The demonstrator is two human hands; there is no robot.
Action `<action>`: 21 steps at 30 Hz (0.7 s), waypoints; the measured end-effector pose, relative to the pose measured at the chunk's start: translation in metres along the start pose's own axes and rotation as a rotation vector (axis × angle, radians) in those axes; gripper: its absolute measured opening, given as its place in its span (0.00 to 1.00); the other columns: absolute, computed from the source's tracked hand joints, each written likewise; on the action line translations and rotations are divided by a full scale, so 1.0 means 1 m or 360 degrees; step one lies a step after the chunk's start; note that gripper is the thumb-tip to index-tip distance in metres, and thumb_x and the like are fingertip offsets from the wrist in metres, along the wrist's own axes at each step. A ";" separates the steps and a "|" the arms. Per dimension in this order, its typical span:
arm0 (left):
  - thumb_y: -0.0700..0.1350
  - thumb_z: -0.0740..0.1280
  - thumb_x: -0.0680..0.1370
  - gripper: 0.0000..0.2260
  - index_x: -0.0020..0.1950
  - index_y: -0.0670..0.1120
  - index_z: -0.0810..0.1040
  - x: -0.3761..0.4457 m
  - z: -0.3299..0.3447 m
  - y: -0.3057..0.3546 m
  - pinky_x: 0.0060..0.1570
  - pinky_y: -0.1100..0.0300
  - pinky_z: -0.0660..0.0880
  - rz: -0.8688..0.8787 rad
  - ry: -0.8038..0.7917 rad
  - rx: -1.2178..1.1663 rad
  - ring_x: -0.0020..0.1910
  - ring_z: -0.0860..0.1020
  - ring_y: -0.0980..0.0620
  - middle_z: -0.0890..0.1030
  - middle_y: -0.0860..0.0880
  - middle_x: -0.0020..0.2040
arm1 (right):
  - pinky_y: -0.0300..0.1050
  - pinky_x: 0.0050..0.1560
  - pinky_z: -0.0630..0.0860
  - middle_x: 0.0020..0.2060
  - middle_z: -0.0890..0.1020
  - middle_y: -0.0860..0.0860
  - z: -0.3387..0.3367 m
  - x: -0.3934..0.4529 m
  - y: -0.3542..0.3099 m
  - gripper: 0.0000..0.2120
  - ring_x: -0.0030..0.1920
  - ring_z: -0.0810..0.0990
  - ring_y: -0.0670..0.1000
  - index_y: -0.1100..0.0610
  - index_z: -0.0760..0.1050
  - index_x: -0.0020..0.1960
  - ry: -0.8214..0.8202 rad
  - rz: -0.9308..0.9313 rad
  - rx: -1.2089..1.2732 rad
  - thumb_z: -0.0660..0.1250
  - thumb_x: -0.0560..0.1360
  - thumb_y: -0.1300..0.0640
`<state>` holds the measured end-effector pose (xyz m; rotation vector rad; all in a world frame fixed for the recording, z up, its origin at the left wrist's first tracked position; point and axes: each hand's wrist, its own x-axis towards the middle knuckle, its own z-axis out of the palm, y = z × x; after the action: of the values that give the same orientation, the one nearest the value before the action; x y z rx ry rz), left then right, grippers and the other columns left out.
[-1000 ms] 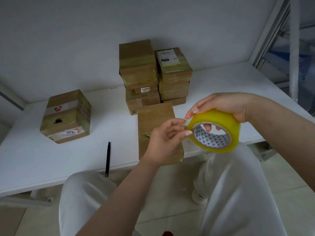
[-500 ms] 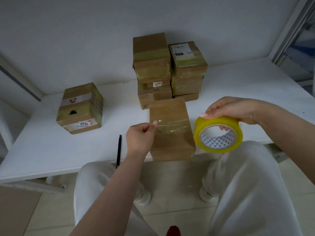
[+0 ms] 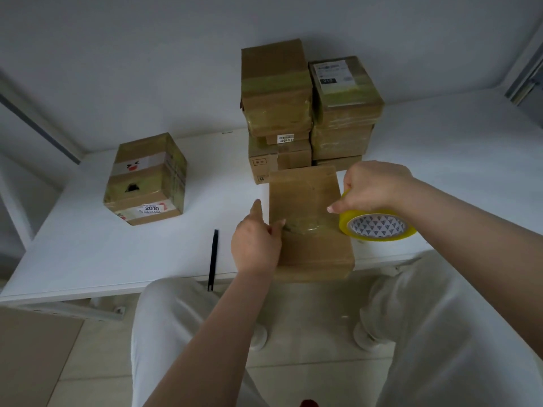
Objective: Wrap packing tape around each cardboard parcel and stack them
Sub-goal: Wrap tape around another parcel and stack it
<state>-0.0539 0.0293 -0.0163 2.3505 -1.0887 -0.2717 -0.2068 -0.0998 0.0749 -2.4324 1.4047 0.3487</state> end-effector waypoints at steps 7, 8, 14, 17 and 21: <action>0.61 0.64 0.78 0.28 0.71 0.46 0.63 0.005 -0.003 -0.009 0.55 0.53 0.74 -0.0117 0.0019 0.0364 0.63 0.73 0.45 0.73 0.45 0.65 | 0.46 0.42 0.70 0.36 0.76 0.48 -0.004 0.007 -0.007 0.21 0.36 0.73 0.49 0.52 0.71 0.37 -0.0101 0.0040 -0.0097 0.69 0.70 0.35; 0.58 0.63 0.79 0.25 0.71 0.46 0.63 0.005 -0.004 -0.010 0.57 0.53 0.73 -0.0106 0.0069 0.0347 0.64 0.71 0.45 0.71 0.44 0.66 | 0.46 0.43 0.70 0.36 0.76 0.48 -0.003 0.008 -0.008 0.21 0.36 0.73 0.49 0.52 0.71 0.37 -0.0109 0.0040 -0.0097 0.69 0.70 0.35; 0.67 0.38 0.77 0.35 0.80 0.50 0.43 -0.007 0.018 0.016 0.76 0.44 0.40 0.0926 -0.0540 0.0412 0.78 0.37 0.49 0.43 0.50 0.80 | 0.47 0.47 0.74 0.41 0.79 0.49 -0.003 0.015 -0.005 0.20 0.44 0.78 0.51 0.53 0.78 0.44 -0.0218 0.0010 -0.0045 0.66 0.72 0.35; 0.72 0.33 0.70 0.39 0.77 0.56 0.32 -0.007 0.034 0.013 0.75 0.41 0.36 0.0906 -0.0751 0.0751 0.76 0.31 0.47 0.33 0.51 0.79 | 0.52 0.54 0.77 0.47 0.81 0.49 0.000 0.018 0.002 0.19 0.49 0.79 0.52 0.53 0.80 0.50 -0.0284 -0.0024 0.0003 0.66 0.73 0.38; 0.74 0.37 0.71 0.39 0.77 0.58 0.32 -0.006 0.035 0.011 0.74 0.40 0.36 0.0904 -0.0760 0.0837 0.76 0.31 0.46 0.32 0.50 0.78 | 0.46 0.48 0.72 0.48 0.79 0.46 0.016 0.012 0.014 0.18 0.51 0.77 0.52 0.49 0.77 0.53 -0.0325 0.0100 -0.0334 0.63 0.74 0.37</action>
<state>-0.0785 0.0149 -0.0396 2.3187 -2.2282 -0.3754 -0.2142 -0.1096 0.0538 -2.4327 1.4185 0.7721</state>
